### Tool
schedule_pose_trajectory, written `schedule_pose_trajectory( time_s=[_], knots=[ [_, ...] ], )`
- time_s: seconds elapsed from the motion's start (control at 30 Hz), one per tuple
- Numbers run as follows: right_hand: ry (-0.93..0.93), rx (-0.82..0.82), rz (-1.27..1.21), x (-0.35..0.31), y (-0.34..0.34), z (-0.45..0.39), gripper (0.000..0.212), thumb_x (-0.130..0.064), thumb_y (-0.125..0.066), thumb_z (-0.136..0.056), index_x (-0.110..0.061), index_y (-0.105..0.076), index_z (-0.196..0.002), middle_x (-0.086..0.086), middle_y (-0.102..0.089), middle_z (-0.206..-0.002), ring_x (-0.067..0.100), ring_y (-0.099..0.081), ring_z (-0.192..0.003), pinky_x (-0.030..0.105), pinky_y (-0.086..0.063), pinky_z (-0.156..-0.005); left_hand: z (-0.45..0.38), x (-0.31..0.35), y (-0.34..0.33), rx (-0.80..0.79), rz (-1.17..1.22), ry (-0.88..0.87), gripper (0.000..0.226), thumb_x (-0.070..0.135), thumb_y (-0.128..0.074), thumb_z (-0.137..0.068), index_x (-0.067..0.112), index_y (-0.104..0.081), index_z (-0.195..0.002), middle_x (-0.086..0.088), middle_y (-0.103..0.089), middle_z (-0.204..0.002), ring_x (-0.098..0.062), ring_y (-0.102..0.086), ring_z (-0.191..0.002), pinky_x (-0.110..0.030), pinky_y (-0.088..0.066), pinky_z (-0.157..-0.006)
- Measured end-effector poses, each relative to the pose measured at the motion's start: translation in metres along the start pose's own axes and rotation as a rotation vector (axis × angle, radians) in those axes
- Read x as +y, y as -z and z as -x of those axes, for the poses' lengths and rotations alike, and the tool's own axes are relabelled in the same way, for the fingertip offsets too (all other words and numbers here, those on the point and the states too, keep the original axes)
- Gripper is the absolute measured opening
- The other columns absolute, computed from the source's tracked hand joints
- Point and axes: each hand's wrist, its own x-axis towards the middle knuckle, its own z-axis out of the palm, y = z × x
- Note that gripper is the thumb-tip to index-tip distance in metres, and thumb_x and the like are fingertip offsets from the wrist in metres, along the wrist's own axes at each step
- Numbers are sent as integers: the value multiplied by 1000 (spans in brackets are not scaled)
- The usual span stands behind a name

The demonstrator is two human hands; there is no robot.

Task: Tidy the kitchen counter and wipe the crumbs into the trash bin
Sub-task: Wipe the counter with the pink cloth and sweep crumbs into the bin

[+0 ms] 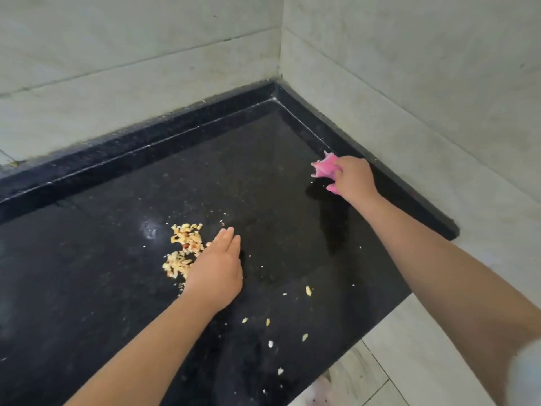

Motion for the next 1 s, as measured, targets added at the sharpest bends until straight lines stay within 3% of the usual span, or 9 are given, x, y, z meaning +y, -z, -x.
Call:
schedule_pose_trajectory(
  time_s=[0.07,0.13,0.3,0.4,0.47,0.57,0.7,0.83,1.0],
  knots=[
    [-58,-36,80,-2,-22,-14,47,-6,-59,-83,-11,-49,-129,15,-54,-127,33,-51,-112,36,-40,-92,-10,7,-1,12,38,38,52,21,-23,-103,10,-5,-151,0,4,-159,-11,1,-148,-20,-12,-117],
    [-73,-49,34,-10,-38,-12,46,-2,-52,-85,-14,-47,-129,17,-54,-123,34,-47,-110,37,-40,-90,-15,8,0,25,78,86,51,20,-25,-103,10,-9,-150,0,-1,-159,-11,-1,-148,-20,-12,-117],
    [283,-270,-257,-45,-48,71,44,0,-58,-80,-15,-58,-121,12,-58,-99,26,-45,-84,40,-49,-84,-13,-10,7,88,199,216,48,12,-30,-101,10,-24,-148,-2,-17,-158,-14,-14,-147,-26,-18,-116],
    [375,-472,-451,-56,-42,116,34,-3,-49,-88,-13,-59,-119,9,-58,-101,17,-50,-75,12,-44,-72,-14,-17,11,106,238,253,46,8,-34,-99,8,-32,-145,-5,-26,-155,-18,-21,-145,-30,-21,-116],
    [360,-446,-485,-47,-25,124,31,-5,-43,-91,-9,-61,-117,15,-62,-104,15,-47,-79,9,-31,-66,-17,-14,14,112,238,237,46,6,-34,-98,6,-33,-144,-7,-28,-154,-19,-22,-145,-30,-21,-116],
    [285,-281,-500,-12,11,111,27,-3,-47,-89,-5,-64,-110,10,-67,-97,19,-55,-83,8,-33,-68,-25,5,15,124,231,180,46,6,-33,-99,5,-33,-144,-8,-29,-153,-18,-22,-145,-27,-19,-116],
    [180,-165,-233,50,36,68,28,-5,-46,-92,-10,-62,-115,1,-52,-82,14,-50,-72,14,-31,-58,-46,48,8,-1,140,47,47,14,-29,-102,9,-23,-148,-4,-16,-158,-15,-12,-147,-22,-13,-116],
    [88,-195,-88,80,16,65,32,-3,-51,-89,-10,-59,-119,14,-60,-101,25,-54,-82,29,-45,-77,-61,91,-1,-126,13,5,48,19,-22,-104,6,-16,-149,-8,-8,-159,-20,-5,-148,-26,-14,-116],
    [94,-184,-153,57,4,121,31,-10,-53,-91,-12,-55,-122,0,-45,-91,18,-47,-91,30,-45,-87,-65,91,-6,-189,-116,3,49,11,-22,-103,7,-10,-150,-7,-1,-159,-22,1,-148,-29,-21,-115]
  ],
)
